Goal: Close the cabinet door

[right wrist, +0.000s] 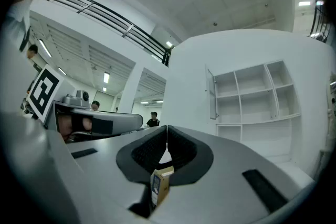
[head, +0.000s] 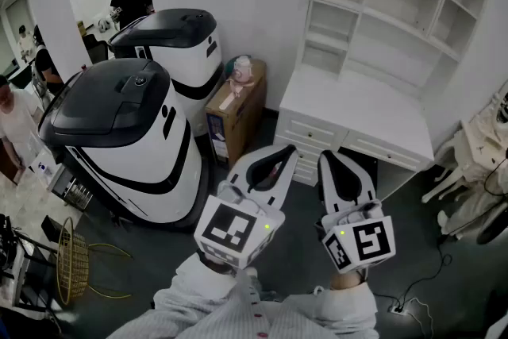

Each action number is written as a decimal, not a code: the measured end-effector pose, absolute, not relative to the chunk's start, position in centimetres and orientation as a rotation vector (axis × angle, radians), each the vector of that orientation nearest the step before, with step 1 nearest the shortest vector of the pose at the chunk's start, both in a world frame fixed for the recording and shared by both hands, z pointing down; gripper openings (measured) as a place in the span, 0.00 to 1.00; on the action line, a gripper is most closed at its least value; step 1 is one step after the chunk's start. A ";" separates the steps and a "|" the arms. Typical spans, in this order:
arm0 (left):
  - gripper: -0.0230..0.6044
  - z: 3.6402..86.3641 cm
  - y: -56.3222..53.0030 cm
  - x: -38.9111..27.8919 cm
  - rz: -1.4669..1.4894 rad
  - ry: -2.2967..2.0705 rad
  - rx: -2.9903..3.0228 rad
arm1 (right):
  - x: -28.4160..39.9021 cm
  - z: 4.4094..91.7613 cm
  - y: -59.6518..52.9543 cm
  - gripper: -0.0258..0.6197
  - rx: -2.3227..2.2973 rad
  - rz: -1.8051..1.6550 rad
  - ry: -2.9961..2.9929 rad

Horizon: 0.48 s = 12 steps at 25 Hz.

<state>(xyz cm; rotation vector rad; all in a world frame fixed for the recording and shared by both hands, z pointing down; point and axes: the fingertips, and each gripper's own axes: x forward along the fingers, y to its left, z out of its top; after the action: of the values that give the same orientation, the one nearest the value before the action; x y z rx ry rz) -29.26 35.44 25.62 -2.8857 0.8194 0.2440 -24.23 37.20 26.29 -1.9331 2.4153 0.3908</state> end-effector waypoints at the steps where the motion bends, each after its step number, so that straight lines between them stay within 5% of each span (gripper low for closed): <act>1: 0.05 25.7 35.3 -29.4 0.237 0.817 -2.884 | -24.4 26.4 37.1 0.06 -1.935 0.394 2.415; 12: 0.05 27.2 32.4 -29.1 0.193 0.795 -2.884 | -23.7 27.4 34.9 0.06 -1.945 0.363 2.366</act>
<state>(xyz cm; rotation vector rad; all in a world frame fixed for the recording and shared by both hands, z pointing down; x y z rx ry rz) -29.07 32.40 27.19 -2.8844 0.7949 0.1931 -23.74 34.90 27.36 -1.9453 2.3665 0.3627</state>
